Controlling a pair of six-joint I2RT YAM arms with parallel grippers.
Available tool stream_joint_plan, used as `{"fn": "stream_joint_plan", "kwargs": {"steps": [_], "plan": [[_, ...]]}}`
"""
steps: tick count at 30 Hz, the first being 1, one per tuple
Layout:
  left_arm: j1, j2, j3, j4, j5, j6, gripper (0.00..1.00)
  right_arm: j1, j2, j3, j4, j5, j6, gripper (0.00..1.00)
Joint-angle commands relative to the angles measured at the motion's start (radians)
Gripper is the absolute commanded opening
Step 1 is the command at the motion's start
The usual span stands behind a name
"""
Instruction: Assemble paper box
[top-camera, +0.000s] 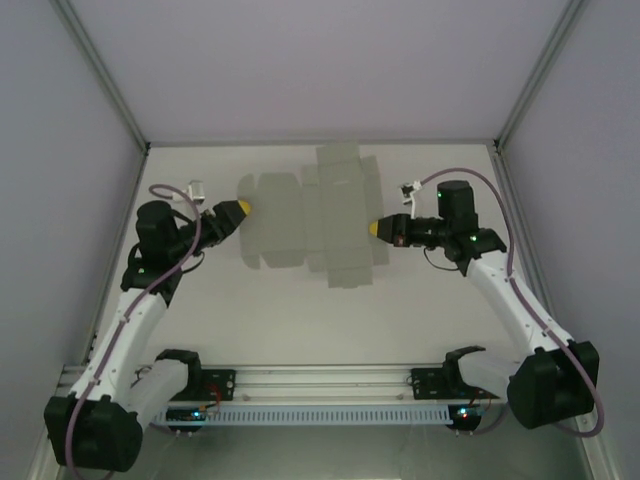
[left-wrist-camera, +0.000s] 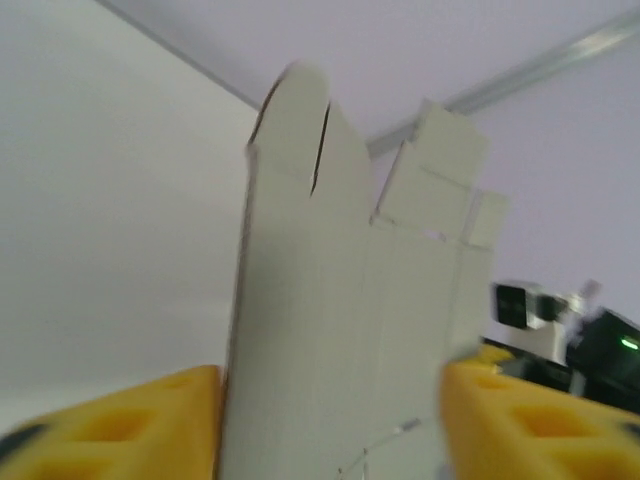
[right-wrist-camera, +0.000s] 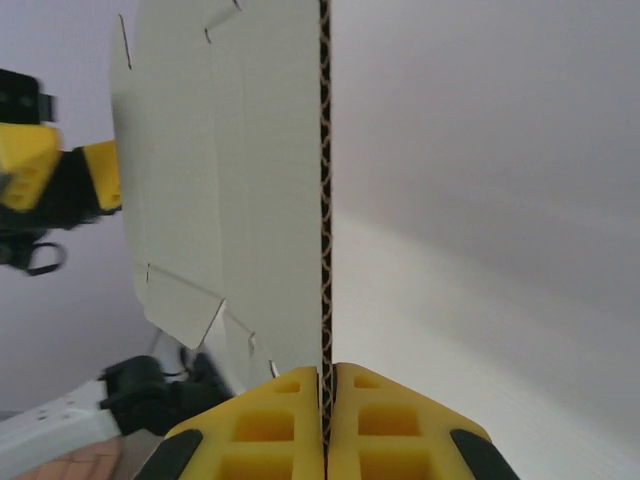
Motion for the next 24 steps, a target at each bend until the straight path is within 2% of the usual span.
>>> {"fn": "stream_joint_plan", "kwargs": {"steps": [1,4,8,14,18,22,24], "plan": [[0.006,-0.039,0.037,-0.335,-0.279,0.148,1.00,0.031,0.049,0.026,-0.140,0.180,-0.125,0.00],[0.009,-0.037,0.028,-0.422,-0.335,0.194,1.00,0.091,0.133,0.026,-0.175,0.378,-0.251,0.00],[0.007,0.000,0.011,-0.414,-0.275,0.220,1.00,0.187,0.254,0.049,-0.120,0.698,-0.437,0.00],[-0.011,0.123,0.013,-0.349,-0.178,0.237,1.00,0.321,0.346,0.010,0.195,1.069,-0.736,0.00],[-0.062,0.218,0.067,-0.287,-0.149,0.227,1.00,0.388,0.360,-0.057,0.433,1.166,-0.964,0.00],[-0.125,0.345,0.178,-0.238,-0.113,0.223,1.00,0.446,0.372,-0.114,0.562,1.177,-1.144,0.00],[-0.147,0.415,0.259,-0.242,-0.108,0.225,0.95,0.467,0.386,-0.133,0.620,1.201,-1.205,0.00]]}}
